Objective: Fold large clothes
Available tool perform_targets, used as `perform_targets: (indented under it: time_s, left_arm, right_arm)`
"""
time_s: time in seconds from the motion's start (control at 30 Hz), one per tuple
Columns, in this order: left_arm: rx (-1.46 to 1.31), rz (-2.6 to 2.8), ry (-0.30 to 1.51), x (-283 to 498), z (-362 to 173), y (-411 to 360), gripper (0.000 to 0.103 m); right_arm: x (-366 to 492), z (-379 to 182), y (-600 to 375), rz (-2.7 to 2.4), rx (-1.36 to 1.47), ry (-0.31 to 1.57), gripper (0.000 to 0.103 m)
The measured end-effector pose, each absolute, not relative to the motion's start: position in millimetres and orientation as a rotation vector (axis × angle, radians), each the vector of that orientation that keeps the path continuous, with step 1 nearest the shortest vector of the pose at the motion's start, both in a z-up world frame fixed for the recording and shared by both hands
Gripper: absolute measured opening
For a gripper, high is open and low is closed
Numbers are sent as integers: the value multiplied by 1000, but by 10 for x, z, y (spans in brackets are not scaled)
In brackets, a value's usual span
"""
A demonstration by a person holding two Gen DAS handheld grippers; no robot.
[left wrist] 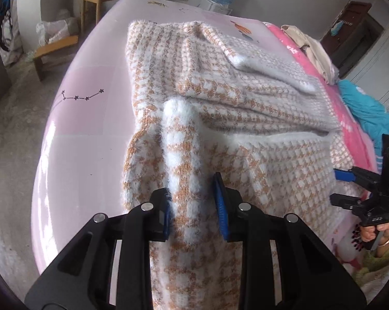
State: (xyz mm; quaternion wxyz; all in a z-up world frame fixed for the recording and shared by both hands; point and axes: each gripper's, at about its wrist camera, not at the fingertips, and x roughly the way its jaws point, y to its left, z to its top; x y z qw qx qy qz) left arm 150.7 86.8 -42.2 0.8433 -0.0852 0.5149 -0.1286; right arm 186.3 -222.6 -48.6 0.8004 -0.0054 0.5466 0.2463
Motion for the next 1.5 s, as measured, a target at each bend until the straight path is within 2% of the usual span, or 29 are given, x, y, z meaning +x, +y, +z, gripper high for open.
perform_targets:
  time_s: [0.13,0.3,0.43,0.53,0.73,0.83,1.0,1.13,1.3,1.5]
  left_arm:
    - [12,-135,1064,1442,-388,567,27]
    - [68,-70,1059,1450,-351,494,27]
    - [76,-48,1064,1463,-345,474,27]
    - [77,-39,1067,1446,-353,456,27]
    - [70,-30,1078,1487,-357,403,27]
    - [50,-33,1085,1487,-356,436,27]
    - [47,-35,1088,1488,-356,461,27]
    - [48,-34,1088,1485,-362,459,27]
    - [46,-33,1087,1488,-355,455,27]
    - [36,-39,1094,1498,-360,472,27]
  right_arm:
    - [1800,-382,-2415,506,28,1144,73]
    - [1843,-99,-3010,362,98,1054,68]
    - [2007,-50,-3424,281,191,1029,56]
    - [2167,-168,-3526,260,215,1052,48]
    - [2393,-440,-3670,246,244,1111,43]
    - [2408,-541,-3726,251,284,1149,38]
    - [2194,-549,-3690,285,277,1207,37]
    - [2071,-475,-3522,286,149,1220,25]
    - [2147,-484,-3321,248,45,1209,24]
    - [2185,-491,-3318,219,50,1220,24]
